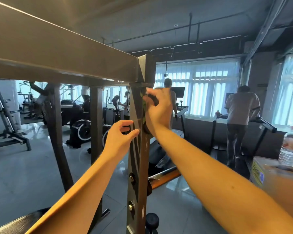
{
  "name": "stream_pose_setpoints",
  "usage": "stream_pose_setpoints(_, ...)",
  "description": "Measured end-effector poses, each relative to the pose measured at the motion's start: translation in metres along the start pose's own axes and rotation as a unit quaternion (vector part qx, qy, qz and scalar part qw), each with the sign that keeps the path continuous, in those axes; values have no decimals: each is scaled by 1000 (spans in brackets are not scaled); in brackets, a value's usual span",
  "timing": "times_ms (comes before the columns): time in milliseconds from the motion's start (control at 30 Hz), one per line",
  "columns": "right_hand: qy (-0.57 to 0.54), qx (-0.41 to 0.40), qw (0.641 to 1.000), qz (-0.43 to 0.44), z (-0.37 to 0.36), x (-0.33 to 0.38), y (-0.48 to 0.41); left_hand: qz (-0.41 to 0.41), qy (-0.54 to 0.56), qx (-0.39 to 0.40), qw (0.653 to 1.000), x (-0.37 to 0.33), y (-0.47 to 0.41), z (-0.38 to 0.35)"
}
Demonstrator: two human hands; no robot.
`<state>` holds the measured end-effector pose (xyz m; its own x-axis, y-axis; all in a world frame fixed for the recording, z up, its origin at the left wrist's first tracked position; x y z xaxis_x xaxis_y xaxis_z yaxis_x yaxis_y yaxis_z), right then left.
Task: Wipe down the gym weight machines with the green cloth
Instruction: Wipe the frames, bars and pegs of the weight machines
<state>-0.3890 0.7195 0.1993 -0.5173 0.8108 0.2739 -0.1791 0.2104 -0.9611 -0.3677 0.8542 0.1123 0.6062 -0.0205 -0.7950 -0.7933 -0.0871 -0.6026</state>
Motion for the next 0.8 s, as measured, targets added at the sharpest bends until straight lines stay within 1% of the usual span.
stream_pose_setpoints(33,20,9,1000,16,2,-6,17,-6,-2,0,1000,2,0,1)
stream_pose_setpoints(133,21,57,998,26,12,-17,70,-24,-14,0,1000,3,1,2)
stream_pose_setpoints(167,-12,63,998,2,14,-19,76,-30,-17,1,999,4,2,2)
stream_pose_setpoints(233,-75,59,993,-74,10,-25,66,-34,-18,1,999,5,5,3)
stream_pose_setpoints(267,-72,50,993,-77,8,-22,49,-33,-17,1,999,5,6,3)
stream_pose_setpoints(300,-55,35,997,-39,6,-15,28,-31,-17,-2,999,4,7,3)
stream_pose_setpoints(400,-39,-28,999,11,0,2,-25,-22,-25,-11,999,7,8,3)
stream_pose_setpoints(467,-44,-26,998,45,-1,4,-22,-13,-20,-9,1000,10,10,3)
stream_pose_setpoints(533,-24,-21,996,80,4,-7,7,-9,-13,-12,1000,16,14,4)
stream_pose_setpoints(567,-16,-18,997,76,6,-17,29,-5,-13,-12,1000,21,16,3)
stream_pose_setpoints(633,-12,25,997,70,9,-31,80,1,-12,-17,1000,28,23,3)
stream_pose_setpoints(667,-25,56,997,43,11,-35,104,3,-12,-18,1000,31,27,3)
stream_pose_setpoints(700,-39,82,995,38,13,-40,118,7,-12,-18,1000,34,31,3)
stream_pose_setpoints(767,-43,93,994,37,16,-36,112,14,-14,-22,1000,35,39,3)
stream_pose_setpoints(800,-44,78,996,30,12,-33,96,16,-14,-23,1000,35,40,4)
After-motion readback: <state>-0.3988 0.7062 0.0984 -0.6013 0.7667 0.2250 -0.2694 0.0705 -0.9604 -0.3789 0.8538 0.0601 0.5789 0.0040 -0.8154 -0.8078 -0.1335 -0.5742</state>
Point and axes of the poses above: each hand's wrist, its own y-axis away from the middle knuckle, its own z-axis out of the back of the hand, x = y × z, the point moved 1 cm from there along -y, towards the middle knuckle, and after that the axes turned 14 degrees about y, right-handed, at the moved point
